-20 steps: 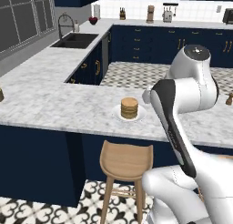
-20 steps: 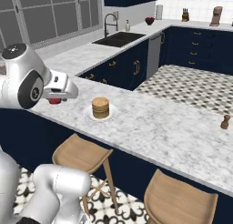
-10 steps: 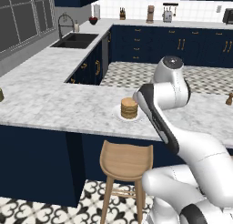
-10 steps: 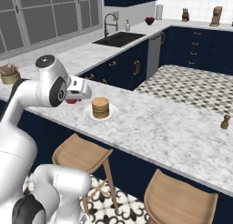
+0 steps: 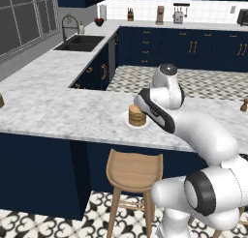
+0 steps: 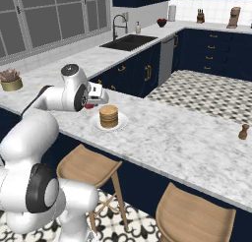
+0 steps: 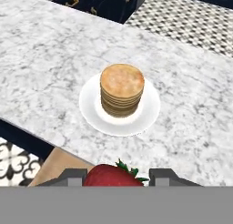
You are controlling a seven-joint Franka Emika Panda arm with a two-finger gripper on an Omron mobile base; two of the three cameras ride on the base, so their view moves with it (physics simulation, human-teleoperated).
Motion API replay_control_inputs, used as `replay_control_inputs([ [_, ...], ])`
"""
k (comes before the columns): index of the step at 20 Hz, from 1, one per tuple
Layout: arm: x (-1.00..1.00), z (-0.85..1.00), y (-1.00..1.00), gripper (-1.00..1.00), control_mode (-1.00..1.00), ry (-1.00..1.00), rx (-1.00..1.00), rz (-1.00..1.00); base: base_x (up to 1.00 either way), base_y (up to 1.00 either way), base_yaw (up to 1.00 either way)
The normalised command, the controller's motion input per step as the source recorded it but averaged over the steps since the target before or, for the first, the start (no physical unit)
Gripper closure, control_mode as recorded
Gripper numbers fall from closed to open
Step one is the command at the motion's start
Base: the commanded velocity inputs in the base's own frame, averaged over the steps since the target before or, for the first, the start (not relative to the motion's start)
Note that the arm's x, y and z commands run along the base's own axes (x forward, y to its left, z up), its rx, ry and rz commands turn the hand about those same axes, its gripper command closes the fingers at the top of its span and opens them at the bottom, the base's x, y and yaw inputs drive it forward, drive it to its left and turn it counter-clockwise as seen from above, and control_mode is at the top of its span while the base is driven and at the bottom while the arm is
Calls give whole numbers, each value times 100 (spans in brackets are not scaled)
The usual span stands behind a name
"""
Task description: Take the strawberry from the fridge and place it on top of the pancake, located on the dining counter.
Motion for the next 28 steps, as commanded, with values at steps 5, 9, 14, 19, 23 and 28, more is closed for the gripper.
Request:
replay_control_inputs([
  [5,94,-31,0,100,-100,12,0,1,0,0,0],
  [9,83,-10,0,100,-100,16,0,0,0,0,0],
  [14,67,-22,0,100,-100,5,0,0,0,0,0],
  [19,59,-42,0,100,-100,3,0,0,0,0,0],
  [23,25,-41,0,100,-100,6,0,0,0,0,0],
  [28,31,-27,0,100,-100,5,0,0,0,0,0],
])
